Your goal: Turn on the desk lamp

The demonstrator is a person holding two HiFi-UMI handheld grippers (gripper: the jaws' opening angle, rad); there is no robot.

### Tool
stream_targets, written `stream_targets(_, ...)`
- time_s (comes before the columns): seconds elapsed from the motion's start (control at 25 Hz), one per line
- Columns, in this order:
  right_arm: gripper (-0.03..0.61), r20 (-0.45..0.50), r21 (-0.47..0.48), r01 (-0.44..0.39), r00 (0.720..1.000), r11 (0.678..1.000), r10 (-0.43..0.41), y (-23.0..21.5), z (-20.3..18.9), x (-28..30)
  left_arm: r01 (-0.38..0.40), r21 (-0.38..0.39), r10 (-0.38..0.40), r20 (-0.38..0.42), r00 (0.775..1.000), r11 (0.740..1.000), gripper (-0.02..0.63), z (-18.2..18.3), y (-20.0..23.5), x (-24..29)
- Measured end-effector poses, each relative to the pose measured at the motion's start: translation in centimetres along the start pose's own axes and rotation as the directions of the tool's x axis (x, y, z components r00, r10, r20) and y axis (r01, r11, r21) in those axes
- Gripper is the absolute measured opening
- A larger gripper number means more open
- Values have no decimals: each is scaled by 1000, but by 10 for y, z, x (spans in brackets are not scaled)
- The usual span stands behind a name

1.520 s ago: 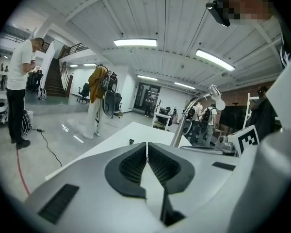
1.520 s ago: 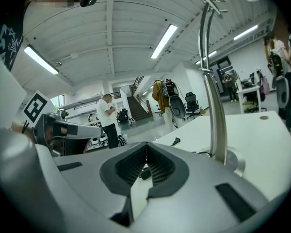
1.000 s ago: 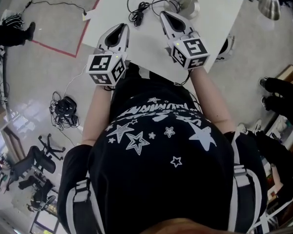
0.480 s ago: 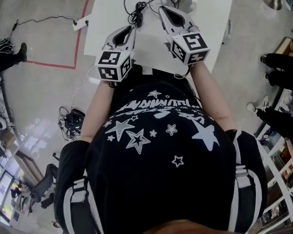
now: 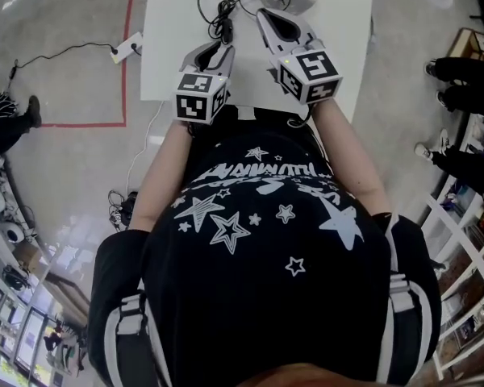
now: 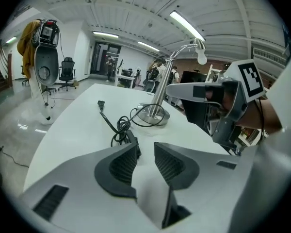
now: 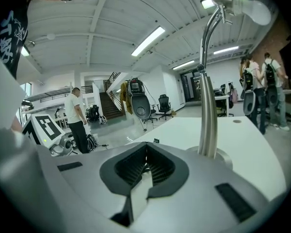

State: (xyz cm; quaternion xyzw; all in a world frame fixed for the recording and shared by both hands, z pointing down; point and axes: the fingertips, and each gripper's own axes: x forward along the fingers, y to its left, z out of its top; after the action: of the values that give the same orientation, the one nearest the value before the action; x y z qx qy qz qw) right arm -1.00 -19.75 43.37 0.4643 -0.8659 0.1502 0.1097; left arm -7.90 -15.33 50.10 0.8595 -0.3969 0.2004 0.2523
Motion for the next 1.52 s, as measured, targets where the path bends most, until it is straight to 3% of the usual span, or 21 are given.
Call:
stream_targets(0.24,5,-12,19,33,999,999,-33,1,-11,-2,-10,33,13,-63,998,999,123,-15,7,19)
stream_targets(0.4,5,-27,23,41,999,999,-41,2,-15,-4,-45,15,46,-92,995,999,123,-21,12,27)
stream_targets(1.52,5,-75,15,3,997,1000,-2,6,-28,-7,-170,-30,163,-167,972,985,121,-22,23,38)
